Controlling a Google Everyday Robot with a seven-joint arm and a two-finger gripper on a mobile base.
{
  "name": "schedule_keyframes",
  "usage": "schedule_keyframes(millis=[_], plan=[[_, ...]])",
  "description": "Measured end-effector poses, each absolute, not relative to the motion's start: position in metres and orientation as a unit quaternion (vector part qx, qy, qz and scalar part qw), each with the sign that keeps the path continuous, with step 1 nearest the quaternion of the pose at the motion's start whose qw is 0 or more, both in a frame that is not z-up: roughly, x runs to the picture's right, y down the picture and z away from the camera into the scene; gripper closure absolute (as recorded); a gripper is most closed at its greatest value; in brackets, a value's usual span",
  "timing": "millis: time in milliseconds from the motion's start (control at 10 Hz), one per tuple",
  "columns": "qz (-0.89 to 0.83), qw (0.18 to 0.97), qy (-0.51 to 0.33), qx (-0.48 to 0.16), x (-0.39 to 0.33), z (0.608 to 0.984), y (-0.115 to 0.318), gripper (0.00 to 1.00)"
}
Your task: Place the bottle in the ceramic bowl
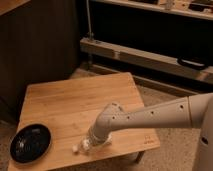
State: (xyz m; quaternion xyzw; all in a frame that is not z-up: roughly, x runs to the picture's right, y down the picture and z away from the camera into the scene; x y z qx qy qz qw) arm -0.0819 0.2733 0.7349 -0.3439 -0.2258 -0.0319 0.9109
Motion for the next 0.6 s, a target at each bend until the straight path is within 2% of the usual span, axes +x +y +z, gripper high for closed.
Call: schedule_keyframes(millis=[600], plan=[[-0.024,0.908,-0.232,-0.348,-0.083,0.751,0.271,0.35]])
